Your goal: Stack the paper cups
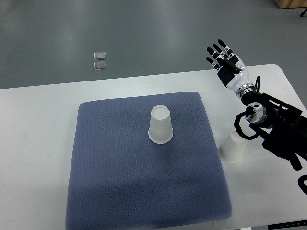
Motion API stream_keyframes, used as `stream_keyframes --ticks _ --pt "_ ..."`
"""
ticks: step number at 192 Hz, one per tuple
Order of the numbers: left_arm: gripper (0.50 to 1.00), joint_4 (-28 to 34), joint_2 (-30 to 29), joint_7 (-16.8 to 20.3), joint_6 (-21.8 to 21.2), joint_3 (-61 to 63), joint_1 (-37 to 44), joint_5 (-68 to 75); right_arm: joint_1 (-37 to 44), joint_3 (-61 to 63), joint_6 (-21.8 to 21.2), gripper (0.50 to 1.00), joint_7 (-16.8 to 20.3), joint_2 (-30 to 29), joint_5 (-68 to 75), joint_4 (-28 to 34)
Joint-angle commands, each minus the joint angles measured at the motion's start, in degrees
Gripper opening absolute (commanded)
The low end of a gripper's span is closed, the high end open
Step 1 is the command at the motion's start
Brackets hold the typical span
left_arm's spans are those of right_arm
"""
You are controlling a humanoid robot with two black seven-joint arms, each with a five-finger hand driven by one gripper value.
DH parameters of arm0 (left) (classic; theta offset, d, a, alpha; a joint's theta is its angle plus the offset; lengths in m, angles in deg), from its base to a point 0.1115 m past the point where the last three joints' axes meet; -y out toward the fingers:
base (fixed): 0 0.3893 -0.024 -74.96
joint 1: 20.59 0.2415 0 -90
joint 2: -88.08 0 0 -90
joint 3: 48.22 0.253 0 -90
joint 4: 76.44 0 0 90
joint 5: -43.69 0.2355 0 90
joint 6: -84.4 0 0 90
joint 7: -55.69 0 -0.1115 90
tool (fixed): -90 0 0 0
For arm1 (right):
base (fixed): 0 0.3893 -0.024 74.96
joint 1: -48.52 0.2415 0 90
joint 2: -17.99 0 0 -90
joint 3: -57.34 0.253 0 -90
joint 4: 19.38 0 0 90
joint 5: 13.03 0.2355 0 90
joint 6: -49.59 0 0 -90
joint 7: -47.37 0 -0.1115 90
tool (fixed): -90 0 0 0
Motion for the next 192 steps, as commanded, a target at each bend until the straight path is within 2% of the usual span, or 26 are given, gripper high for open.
stream_keyframes --ticks 1,119,158,192 --pt "1.0 0.3 0.0 0.0 0.0 0.0 0.0 0.0 0.5 -0.2 0.0 0.917 0.2 0.3 -0.1 -0.3" --pt "1.0 -0.1 0.0 0.0 0.0 0.0 0.0 0.0 3.0 -1.0 0.5 0.917 0.4 3.6 -1.9 0.5" --pt "1.0 -0.1 0.0 0.0 0.0 0.0 0.0 0.0 4.1 -1.1 -1.1 0.917 0.4 12.9 -19.0 3.8" --pt "1.0 -0.1 0.0 0.0 0.0 0.0 0.0 0.0 5.0 -1.3 -8.4 0.917 0.4 23.4 -37.6 7.7"
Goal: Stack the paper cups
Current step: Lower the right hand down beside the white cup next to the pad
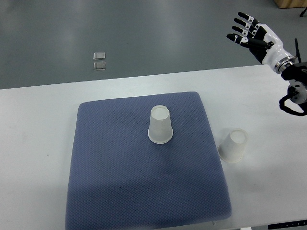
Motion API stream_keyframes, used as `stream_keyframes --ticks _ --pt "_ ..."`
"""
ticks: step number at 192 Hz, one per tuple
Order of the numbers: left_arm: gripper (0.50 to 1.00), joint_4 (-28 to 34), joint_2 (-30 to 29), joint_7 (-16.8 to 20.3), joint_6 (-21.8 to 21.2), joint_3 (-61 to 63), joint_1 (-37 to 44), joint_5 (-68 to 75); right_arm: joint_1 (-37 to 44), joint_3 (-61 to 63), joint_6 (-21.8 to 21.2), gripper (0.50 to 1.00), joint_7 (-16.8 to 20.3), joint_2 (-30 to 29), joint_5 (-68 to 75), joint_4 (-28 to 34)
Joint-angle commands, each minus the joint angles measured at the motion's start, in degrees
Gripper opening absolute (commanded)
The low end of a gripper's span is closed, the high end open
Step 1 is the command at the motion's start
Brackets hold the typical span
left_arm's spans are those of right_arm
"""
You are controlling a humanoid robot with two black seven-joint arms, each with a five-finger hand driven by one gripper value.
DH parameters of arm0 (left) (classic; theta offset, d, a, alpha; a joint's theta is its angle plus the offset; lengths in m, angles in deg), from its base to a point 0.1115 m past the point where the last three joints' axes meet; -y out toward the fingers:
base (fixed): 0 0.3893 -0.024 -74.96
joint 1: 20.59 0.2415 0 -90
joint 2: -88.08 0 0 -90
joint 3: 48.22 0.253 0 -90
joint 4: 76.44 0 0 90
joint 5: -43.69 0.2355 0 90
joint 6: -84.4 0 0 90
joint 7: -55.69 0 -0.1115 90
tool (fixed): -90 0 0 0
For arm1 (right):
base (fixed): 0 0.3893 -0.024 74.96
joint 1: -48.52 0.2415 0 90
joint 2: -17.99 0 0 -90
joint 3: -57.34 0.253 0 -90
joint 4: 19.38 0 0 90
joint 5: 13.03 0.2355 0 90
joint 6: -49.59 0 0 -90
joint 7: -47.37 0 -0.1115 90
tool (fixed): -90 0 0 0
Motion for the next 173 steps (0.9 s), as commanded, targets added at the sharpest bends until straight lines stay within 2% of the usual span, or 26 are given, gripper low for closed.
stream_keyframes --ticks 1,21,31,65,90,104,136,153,173 --pt "1.0 0.0 0.0 0.0 0.0 0.0 0.0 0.0 0.2 -0.1 -4.3 0.917 0.0 5.8 -9.8 2.4" --pt "1.0 0.0 0.0 0.0 0.0 0.0 0.0 0.0 0.4 -0.1 -10.6 0.915 0.0 11.7 -18.4 5.6" --pt "1.0 0.0 0.0 0.0 0.0 0.0 0.0 0.0 0.8 -0.1 -12.1 0.917 0.0 14.4 -20.9 8.7" --pt "1.0 0.0 0.0 0.0 0.0 0.0 0.0 0.0 1.5 -0.4 -18.4 0.915 -0.2 24.6 -37.2 24.7" --pt "1.0 0.0 0.0 0.0 0.0 0.0 0.0 0.0 1.4 -1.4 -18.4 0.915 -0.1 28.2 -50.1 35.8" --pt "1.0 0.0 0.0 0.0 0.0 0.0 0.0 0.0 1.4 -3.0 -18.4 0.913 -0.1 28.4 -57.0 39.5" --pt "1.0 0.0 0.0 0.0 0.0 0.0 0.0 0.0 0.7 -5.9 -18.4 0.913 0.8 24.9 -69.6 40.3" --pt "1.0 0.0 0.0 0.0 0.0 0.0 0.0 0.0 0.1 -8.3 -13.3 0.913 1.6 23.4 -75.1 40.1" --pt "1.0 0.0 0.0 0.0 0.0 0.0 0.0 0.0 0.0 -11.4 -11.0 0.913 1.7 22.9 -78.0 39.8"
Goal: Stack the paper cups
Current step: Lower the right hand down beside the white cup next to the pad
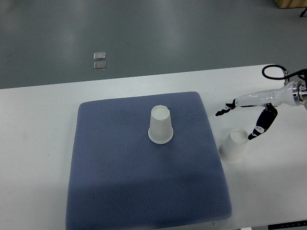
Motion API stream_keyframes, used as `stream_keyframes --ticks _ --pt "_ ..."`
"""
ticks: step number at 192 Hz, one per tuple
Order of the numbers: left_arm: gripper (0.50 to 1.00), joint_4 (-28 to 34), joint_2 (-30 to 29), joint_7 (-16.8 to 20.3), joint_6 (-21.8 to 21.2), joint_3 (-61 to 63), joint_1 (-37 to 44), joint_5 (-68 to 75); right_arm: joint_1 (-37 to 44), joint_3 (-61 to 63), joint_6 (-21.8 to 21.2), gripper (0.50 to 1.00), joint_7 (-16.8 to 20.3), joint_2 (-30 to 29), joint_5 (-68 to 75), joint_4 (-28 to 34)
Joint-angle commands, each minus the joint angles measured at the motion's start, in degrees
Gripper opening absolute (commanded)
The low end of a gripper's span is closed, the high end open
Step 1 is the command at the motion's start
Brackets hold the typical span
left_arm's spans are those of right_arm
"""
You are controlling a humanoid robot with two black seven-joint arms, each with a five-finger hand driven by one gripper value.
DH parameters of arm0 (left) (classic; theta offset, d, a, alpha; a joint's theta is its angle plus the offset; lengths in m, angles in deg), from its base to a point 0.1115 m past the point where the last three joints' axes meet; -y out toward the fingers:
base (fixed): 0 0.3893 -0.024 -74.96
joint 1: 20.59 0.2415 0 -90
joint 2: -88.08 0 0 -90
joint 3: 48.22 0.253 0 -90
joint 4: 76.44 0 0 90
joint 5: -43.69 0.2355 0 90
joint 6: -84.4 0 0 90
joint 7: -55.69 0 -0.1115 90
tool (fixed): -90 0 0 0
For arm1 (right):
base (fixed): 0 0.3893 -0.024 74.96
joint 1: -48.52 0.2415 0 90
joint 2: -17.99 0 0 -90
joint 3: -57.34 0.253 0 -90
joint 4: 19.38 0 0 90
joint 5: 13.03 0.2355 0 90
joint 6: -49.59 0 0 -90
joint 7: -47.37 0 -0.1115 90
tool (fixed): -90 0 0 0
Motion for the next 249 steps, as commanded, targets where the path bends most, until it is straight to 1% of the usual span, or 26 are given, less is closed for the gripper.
stream_keyframes --ticks 1,9,32,59,88,119,131,175,203,223,249 --pt "1.0 0.0 0.0 0.0 0.0 0.0 0.0 0.0 -0.1 -2.6 2.3 0.913 0.2 -0.5 -3.0 -0.3" --pt "1.0 0.0 0.0 0.0 0.0 0.0 0.0 0.0 -0.3 -3.0 2.8 0.913 0.2 -0.5 -3.5 -0.6" --pt "1.0 0.0 0.0 0.0 0.0 0.0 0.0 0.0 -1.3 -3.5 5.7 0.911 0.2 -0.5 -5.3 -1.1" --pt "1.0 0.0 0.0 0.0 0.0 0.0 0.0 0.0 -2.4 -3.5 6.9 0.911 0.2 -0.5 -6.2 -1.1" --pt "1.0 0.0 0.0 0.0 0.0 0.0 0.0 0.0 -3.6 -4.5 10.2 0.907 0.2 -1.8 -7.9 -1.3" --pt "1.0 0.0 0.0 0.0 0.0 0.0 0.0 0.0 -4.1 -5.8 12.2 0.903 0.2 -2.5 -9.2 -1.7" --pt "1.0 0.0 0.0 0.0 0.0 0.0 0.0 0.0 -4.5 -6.1 13.5 0.901 1.0 -2.7 -9.7 -2.0" --pt "1.0 0.0 0.0 0.0 0.0 0.0 0.0 0.0 -4.9 -6.1 14.5 0.901 1.1 -3.7 -10.1 -2.4" --pt "1.0 0.0 0.0 0.0 0.0 0.0 0.0 0.0 -6.1 -6.2 15.5 0.901 2.1 -4.9 -10.7 -2.4" --pt "1.0 0.0 0.0 0.0 0.0 0.0 0.0 0.0 -6.9 -6.2 16.0 0.899 2.2 -5.2 -11.8 -2.4" --pt "1.0 0.0 0.0 0.0 0.0 0.0 0.0 0.0 -7.2 -6.2 17.1 0.897 2.2 -6.0 -13.0 -3.5"
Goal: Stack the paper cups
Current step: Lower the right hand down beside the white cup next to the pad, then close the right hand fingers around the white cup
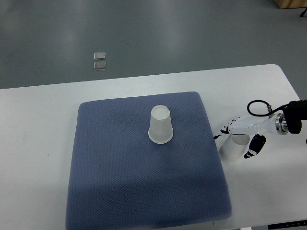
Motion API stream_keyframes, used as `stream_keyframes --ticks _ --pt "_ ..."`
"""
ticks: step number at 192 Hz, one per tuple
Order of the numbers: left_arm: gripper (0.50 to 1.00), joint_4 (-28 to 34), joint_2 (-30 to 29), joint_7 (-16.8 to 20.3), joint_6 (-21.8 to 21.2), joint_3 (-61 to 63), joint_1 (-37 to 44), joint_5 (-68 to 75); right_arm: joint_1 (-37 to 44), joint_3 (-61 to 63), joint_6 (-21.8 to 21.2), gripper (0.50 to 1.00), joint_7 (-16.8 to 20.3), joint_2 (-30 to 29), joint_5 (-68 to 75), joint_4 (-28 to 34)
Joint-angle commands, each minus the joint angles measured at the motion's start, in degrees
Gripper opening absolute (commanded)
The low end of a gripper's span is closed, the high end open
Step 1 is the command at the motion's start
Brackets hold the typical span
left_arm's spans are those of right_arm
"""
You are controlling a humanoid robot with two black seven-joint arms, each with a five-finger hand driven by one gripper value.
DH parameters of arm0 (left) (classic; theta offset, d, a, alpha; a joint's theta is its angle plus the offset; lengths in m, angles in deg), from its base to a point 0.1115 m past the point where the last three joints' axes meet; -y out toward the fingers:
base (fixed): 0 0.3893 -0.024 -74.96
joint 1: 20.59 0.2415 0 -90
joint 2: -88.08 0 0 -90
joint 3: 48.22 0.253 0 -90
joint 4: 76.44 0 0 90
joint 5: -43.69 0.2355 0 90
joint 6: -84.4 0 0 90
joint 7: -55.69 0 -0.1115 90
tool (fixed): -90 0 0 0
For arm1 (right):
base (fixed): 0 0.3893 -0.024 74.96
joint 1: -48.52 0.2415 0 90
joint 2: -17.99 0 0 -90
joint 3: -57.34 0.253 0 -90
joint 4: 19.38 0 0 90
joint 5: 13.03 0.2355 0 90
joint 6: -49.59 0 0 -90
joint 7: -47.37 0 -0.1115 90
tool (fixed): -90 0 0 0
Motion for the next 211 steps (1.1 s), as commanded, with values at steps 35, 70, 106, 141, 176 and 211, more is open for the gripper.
stream_keyframes --ticks 35,70,106,141,176,211 --pt "1.0 0.0 0.0 0.0 0.0 0.0 0.0 0.0 -0.1 0.0 0.9 0.883 0.0 -0.5 -1.2 -1.1" --pt "1.0 0.0 0.0 0.0 0.0 0.0 0.0 0.0 0.1 0.0 0.8 0.795 0.0 -0.5 -1.3 -1.1" --pt "1.0 0.0 0.0 0.0 0.0 0.0 0.0 0.0 0.6 0.0 0.6 0.758 0.0 -0.3 -1.3 -1.2" --pt "1.0 0.0 0.0 0.0 0.0 0.0 0.0 0.0 0.7 0.0 0.2 0.729 0.0 0.1 -1.2 -1.2" --pt "1.0 0.0 0.0 0.0 0.0 0.0 0.0 0.0 1.9 0.0 0.0 0.729 -0.1 0.5 -1.1 -1.1" --pt "1.0 0.0 0.0 0.0 0.0 0.0 0.0 0.0 5.7 0.0 -2.9 0.729 -0.6 1.8 -0.3 -1.0"
